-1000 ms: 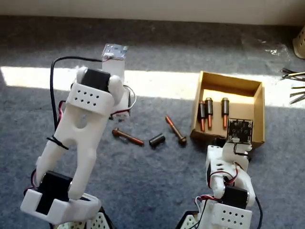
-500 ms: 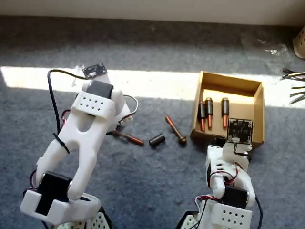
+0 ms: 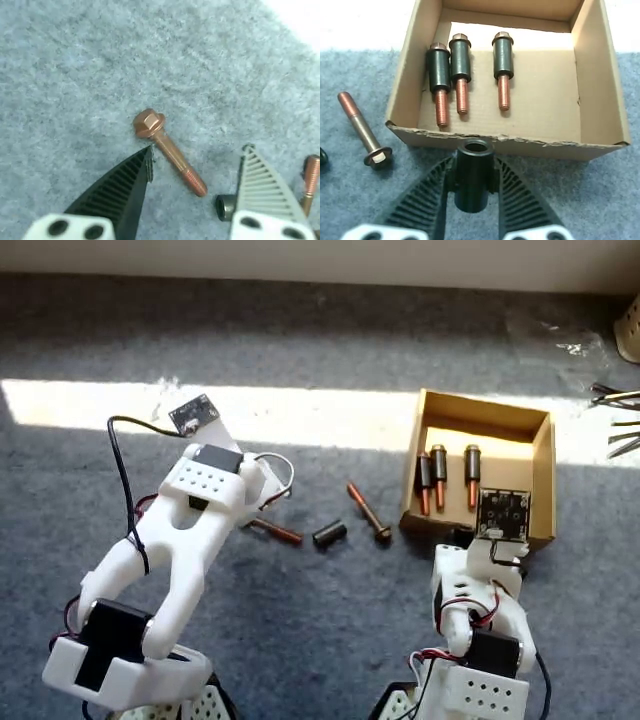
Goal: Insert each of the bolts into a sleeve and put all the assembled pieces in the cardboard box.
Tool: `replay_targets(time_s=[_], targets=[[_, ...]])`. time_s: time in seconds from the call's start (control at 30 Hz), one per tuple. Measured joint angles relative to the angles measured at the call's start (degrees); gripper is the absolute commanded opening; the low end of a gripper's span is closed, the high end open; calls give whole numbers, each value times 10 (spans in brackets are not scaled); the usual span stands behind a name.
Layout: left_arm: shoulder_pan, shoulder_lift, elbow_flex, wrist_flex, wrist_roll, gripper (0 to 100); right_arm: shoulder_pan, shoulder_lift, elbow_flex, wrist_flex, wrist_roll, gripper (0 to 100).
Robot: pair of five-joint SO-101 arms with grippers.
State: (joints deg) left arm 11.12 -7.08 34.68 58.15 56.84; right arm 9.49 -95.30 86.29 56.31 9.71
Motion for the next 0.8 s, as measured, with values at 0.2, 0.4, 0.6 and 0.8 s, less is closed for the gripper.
replay_targets(time_s=[0.2, 0.4, 0.6, 0.8], targets=[[0, 0, 23, -7, 41, 318, 0, 0, 0, 0, 0, 4], [-1, 0, 45, -8, 42, 317, 0, 0, 0, 0, 0, 4], [-1, 0, 67, -56, 42, 316, 0, 0, 0, 0, 0, 4], [-1, 0, 111, -142, 42, 316, 0, 0, 0, 0, 0, 4]])
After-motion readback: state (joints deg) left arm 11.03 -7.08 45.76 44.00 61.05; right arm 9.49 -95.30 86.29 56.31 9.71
